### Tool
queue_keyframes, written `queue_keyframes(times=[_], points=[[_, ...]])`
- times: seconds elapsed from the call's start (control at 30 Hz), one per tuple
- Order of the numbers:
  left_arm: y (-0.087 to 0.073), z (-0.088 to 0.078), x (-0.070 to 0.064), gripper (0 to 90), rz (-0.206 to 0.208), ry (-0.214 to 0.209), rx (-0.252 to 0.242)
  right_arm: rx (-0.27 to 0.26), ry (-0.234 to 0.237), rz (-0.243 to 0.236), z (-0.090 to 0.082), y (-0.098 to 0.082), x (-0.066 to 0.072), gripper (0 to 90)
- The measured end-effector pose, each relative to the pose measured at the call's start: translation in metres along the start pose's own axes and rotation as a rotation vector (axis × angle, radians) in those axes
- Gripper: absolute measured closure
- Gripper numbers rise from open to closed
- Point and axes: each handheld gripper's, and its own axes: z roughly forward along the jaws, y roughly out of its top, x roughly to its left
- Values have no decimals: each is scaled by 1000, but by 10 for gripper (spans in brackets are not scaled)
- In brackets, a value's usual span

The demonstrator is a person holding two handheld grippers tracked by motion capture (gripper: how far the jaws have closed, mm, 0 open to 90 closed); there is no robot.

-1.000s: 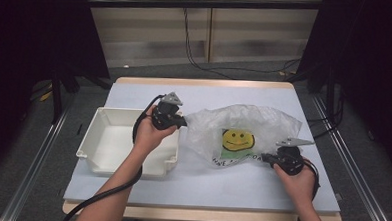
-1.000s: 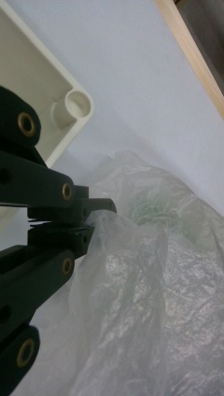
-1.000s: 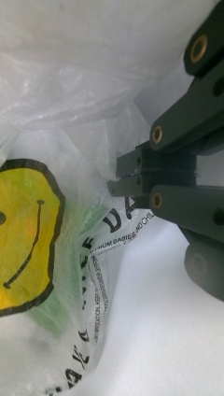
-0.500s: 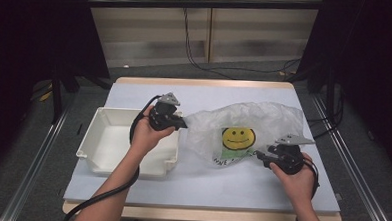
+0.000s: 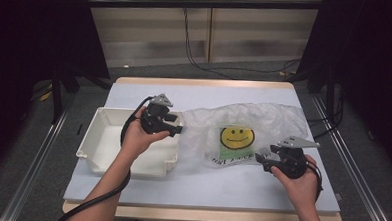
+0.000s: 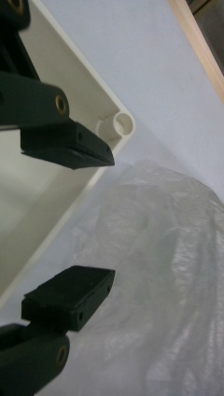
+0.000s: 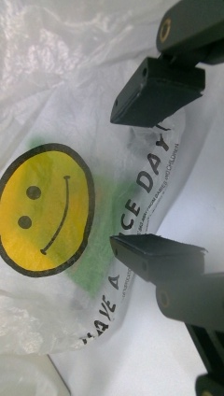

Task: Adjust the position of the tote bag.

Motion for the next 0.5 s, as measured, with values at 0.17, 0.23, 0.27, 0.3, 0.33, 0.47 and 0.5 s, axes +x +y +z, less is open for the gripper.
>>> queue_keyframes(times=[0.17, 0.23, 0.27, 0.3, 0.33, 0.47, 0.5], points=[[-6, -10, -1, 272, -37, 21, -12, -2, -14, 9, -1, -1, 4, 319], [-9, -13, -1, 253, -39, 25, -13, -5, -14, 10, -2, -1, 5, 318], [-11, -15, -2, 250, -38, 36, -10, -4, -12, 11, -3, -2, 5, 316], [-12, -16, -2, 238, -44, 32, -12, -7, -20, 17, -4, -3, 6, 315], [-12, -16, -2, 227, -44, 32, -12, -7, -20, 17, -4, -3, 6, 315], [-20, -20, -5, 206, -40, 33, 1, -12, -24, 11, -5, -4, 8, 311], [-20, -20, -5, 203, -43, 38, 5, -12, -22, 8, -5, -3, 9, 311]])
